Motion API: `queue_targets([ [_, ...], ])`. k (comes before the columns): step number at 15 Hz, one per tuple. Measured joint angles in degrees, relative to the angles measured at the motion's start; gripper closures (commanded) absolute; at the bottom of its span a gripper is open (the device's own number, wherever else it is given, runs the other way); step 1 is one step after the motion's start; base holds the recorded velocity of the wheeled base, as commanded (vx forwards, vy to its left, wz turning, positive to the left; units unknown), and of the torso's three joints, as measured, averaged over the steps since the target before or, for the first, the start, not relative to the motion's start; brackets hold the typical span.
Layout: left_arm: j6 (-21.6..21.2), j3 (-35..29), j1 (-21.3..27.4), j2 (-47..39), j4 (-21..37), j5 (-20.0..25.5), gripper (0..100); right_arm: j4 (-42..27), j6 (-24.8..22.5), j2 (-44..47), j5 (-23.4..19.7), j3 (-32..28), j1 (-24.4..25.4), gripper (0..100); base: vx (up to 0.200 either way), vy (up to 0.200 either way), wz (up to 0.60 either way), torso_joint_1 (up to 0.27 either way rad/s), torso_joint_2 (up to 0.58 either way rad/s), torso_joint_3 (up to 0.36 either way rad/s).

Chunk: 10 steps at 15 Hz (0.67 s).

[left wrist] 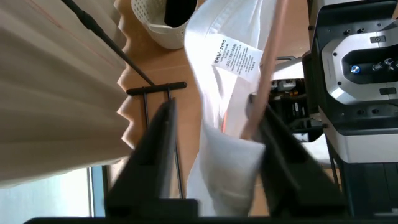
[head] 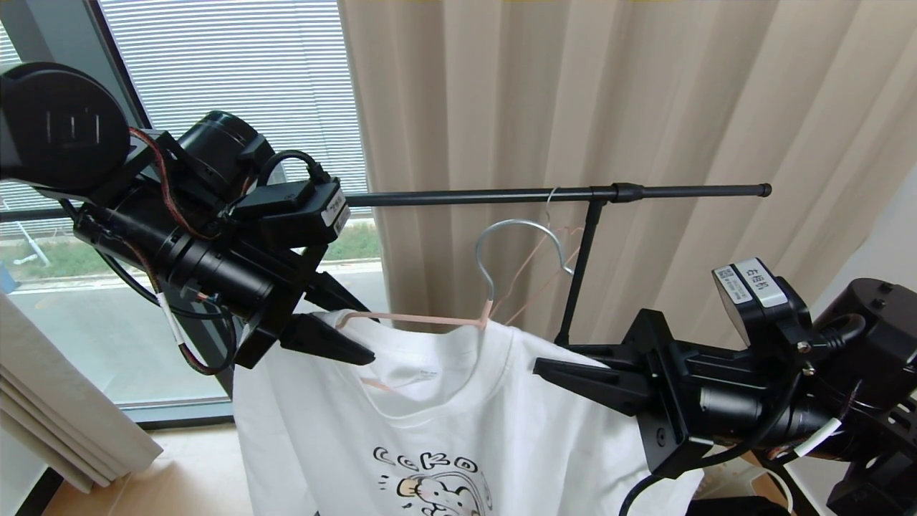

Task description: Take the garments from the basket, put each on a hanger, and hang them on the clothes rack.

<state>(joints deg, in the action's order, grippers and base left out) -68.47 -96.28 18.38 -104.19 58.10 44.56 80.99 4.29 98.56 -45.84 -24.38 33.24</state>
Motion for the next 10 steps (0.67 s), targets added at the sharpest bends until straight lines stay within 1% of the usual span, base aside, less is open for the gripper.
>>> queue_targets([
  [10, 0.00, 1.13, 0.05, 1.16, -0.16, -0.05, 100, -0.06, -0.09, 0.61, 0.00, -0.61, -0.04, 100, 0.000, 0.000, 0.00, 0.000, 0.00, 0.000],
])
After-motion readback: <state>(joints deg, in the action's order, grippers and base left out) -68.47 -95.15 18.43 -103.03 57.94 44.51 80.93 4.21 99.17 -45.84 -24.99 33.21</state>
